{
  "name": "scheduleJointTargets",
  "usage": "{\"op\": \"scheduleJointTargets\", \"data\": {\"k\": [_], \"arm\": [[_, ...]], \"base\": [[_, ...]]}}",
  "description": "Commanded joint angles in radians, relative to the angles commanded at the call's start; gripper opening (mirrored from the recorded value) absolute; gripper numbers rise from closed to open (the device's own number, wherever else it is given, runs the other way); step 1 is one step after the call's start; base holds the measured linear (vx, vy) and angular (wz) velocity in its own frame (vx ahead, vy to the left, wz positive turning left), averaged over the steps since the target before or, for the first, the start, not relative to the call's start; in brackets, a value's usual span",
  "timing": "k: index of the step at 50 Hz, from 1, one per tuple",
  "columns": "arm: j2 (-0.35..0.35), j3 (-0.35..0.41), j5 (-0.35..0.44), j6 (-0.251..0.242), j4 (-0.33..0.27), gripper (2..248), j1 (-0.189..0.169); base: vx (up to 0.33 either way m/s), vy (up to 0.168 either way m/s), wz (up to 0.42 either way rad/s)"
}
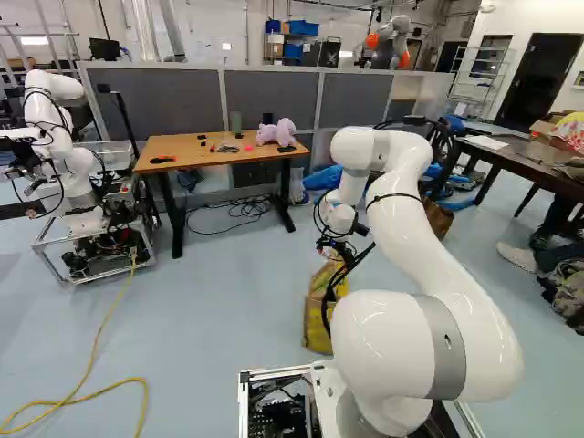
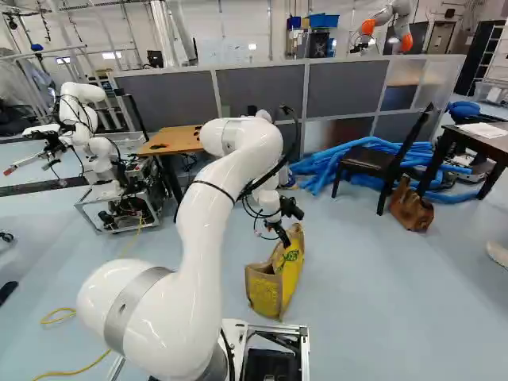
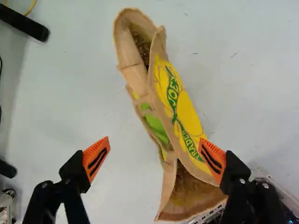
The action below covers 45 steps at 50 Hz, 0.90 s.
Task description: Pick up the bag on the ground and place it on the table
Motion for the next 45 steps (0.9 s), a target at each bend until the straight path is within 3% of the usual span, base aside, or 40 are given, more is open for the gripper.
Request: {"op": "scheduleJointTargets", "data": {"k": [36,45], "arm": [[-0.132,-0.110,0.000,0.000,0.000,247,0.000],[-0.165,-0.139,0.000,-0.058,0.000,247,0.000]], "base": [[0.000,0.000,0.000],[0.000,0.000,0.000]]}}
